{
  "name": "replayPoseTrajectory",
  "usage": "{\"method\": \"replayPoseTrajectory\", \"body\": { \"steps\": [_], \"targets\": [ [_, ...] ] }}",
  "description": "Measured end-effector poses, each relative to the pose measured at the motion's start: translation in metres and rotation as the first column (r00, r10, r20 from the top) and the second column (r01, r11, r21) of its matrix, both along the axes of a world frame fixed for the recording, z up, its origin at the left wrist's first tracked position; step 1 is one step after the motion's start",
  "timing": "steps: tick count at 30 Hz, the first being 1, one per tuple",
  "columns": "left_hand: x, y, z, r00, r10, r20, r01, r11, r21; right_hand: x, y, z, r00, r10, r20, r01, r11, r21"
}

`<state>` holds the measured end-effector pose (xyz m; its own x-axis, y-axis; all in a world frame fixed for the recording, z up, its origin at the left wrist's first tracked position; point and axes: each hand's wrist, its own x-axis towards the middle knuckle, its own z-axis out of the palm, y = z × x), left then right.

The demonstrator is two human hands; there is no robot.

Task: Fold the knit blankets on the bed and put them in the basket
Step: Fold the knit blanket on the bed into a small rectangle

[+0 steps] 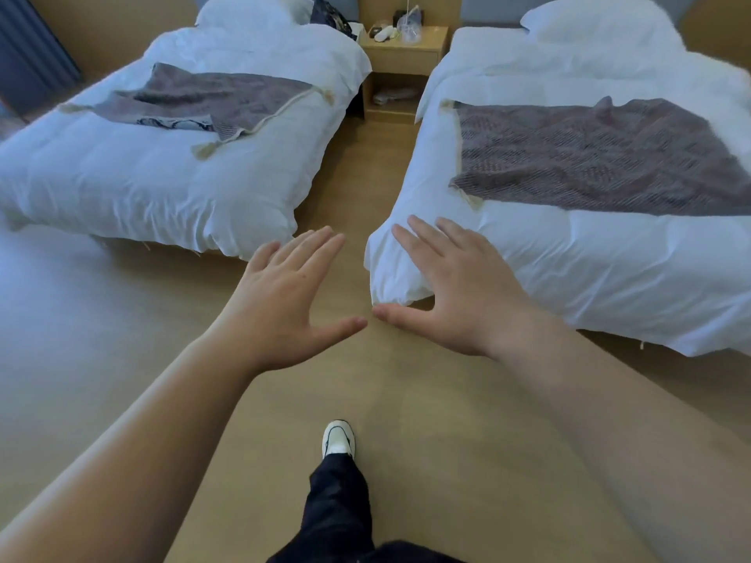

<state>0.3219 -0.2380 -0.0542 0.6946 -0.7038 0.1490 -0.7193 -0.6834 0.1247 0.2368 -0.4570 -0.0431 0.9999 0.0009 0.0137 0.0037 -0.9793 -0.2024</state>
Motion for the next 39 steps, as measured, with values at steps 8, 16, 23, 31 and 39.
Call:
{"method": "replayPoseTrajectory", "body": {
  "steps": [8,16,23,31,39],
  "targets": [
    [0.203,-0.007,-0.015,0.998,0.008,-0.06,-0.01,0.999,-0.045,0.195,-0.002,-0.01,0.998,-0.031,-0.05,0.028,0.998,-0.054],
    [0.369,-0.092,-0.018,0.987,-0.133,-0.094,0.131,0.991,-0.022,0.33,-0.07,-0.012,0.979,-0.17,-0.113,0.166,0.985,-0.046],
    [0.492,-0.194,-0.026,0.979,-0.188,-0.079,0.19,0.982,0.017,0.453,-0.163,-0.033,0.969,-0.232,-0.09,0.232,0.973,-0.009],
    [0.632,-0.251,-0.015,0.966,-0.256,-0.036,0.257,0.966,0.024,0.609,-0.215,-0.009,0.982,-0.184,-0.054,0.183,0.983,-0.014],
    [0.832,-0.303,-0.04,0.924,-0.381,-0.042,0.382,0.924,0.027,0.781,-0.248,-0.037,0.937,-0.33,-0.12,0.322,0.944,-0.077]
  ]
}}
